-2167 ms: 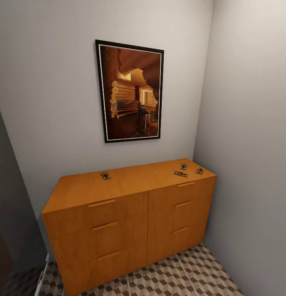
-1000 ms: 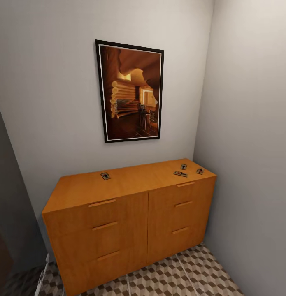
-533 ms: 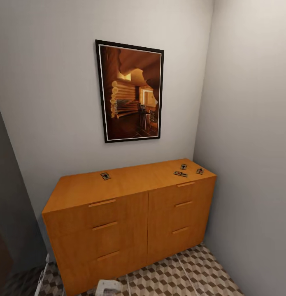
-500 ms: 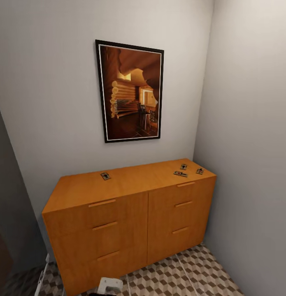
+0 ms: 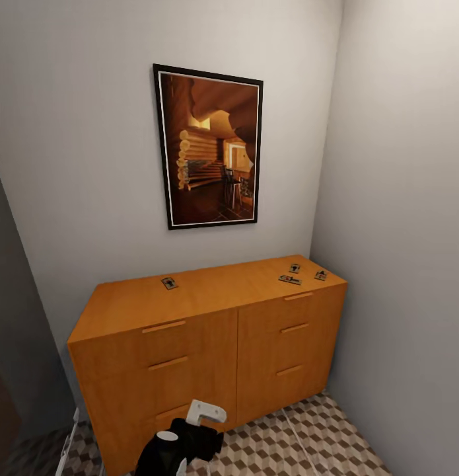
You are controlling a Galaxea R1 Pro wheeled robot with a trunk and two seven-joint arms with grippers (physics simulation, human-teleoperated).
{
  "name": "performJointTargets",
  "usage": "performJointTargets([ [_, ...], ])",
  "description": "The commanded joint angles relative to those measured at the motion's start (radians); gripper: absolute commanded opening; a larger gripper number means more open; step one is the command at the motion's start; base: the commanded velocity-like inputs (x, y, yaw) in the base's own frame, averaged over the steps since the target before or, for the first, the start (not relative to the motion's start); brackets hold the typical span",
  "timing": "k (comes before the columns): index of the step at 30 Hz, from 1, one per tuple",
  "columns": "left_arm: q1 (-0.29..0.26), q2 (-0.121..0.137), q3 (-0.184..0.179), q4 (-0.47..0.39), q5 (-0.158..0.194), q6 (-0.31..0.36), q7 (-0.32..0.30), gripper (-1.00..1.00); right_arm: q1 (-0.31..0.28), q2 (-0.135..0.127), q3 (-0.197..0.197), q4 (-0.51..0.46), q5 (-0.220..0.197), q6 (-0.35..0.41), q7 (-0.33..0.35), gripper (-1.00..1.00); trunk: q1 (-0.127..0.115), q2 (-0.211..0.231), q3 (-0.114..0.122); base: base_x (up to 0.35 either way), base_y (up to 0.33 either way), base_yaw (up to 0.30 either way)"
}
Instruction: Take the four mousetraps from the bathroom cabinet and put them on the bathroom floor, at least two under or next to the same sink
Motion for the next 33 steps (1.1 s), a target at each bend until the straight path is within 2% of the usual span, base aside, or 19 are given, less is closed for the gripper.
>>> performJointTargets([
  [1, -0.015, -0.002, -0.005, -0.010, -0.006, 0.014, 0.000, 1.00, 0.000, 0.000, -0.001, -0.008, -0.004, 0.009, 0.000, 1.00, 0.000, -0.001, -0.001, 0.000, 0.000, 0.000],
  [3, -0.030, -0.004, -0.008, -0.017, -0.005, 0.023, 0.000, 1.00, 0.000, 0.000, -0.001, -0.015, -0.003, 0.014, -0.001, 1.00, 0.000, -0.001, -0.001, 0.000, 0.000, 0.000],
  [8, -0.128, -0.006, -0.016, -0.049, -0.001, 0.068, -0.001, 1.00, 0.000, -0.003, -0.002, -0.059, -0.002, 0.045, -0.001, 1.00, 0.000, -0.001, -0.001, 0.000, 0.000, 0.000],
  [16, -0.346, -0.006, -0.049, -0.083, 0.025, 0.143, -0.013, 1.00, -0.001, -0.015, -0.003, -0.144, -0.001, 0.106, -0.003, 1.00, 0.000, -0.001, -0.001, 0.000, 0.000, 0.000],
  [21, -0.511, -0.006, -0.078, -0.091, 0.080, 0.161, -0.022, 1.00, -0.001, -0.019, -0.003, -0.203, -0.001, 0.144, -0.003, 1.00, 0.000, -0.001, -0.001, 0.000, 0.000, 0.000],
  [22, -0.511, -0.006, -0.078, -0.091, 0.080, 0.161, -0.022, 1.00, -0.001, -0.019, -0.003, -0.203, -0.001, 0.144, -0.003, 1.00, 0.000, -0.001, -0.001, 0.000, 0.000, 0.000],
  [30, -0.747, -0.006, -0.093, -0.093, 0.206, 0.168, -0.024, 1.00, -0.002, -0.020, -0.003, -0.278, 0.000, 0.190, -0.009, 1.00, 0.000, -0.001, -0.001, 0.000, 0.000, 0.000],
  [32, -0.795, -0.006, -0.094, -0.092, 0.224, 0.170, -0.023, 1.00, -0.003, -0.020, -0.003, -0.290, 0.000, 0.196, -0.012, 1.00, 0.000, -0.001, -0.001, 0.000, 0.000, 0.000],
  [33, -0.795, -0.006, -0.094, -0.092, 0.224, 0.170, -0.023, 1.00, -0.003, -0.020, -0.003, -0.290, 0.000, 0.196, -0.012, 1.00, 0.000, -0.001, -0.001, 0.000, 0.000, 0.000],
])
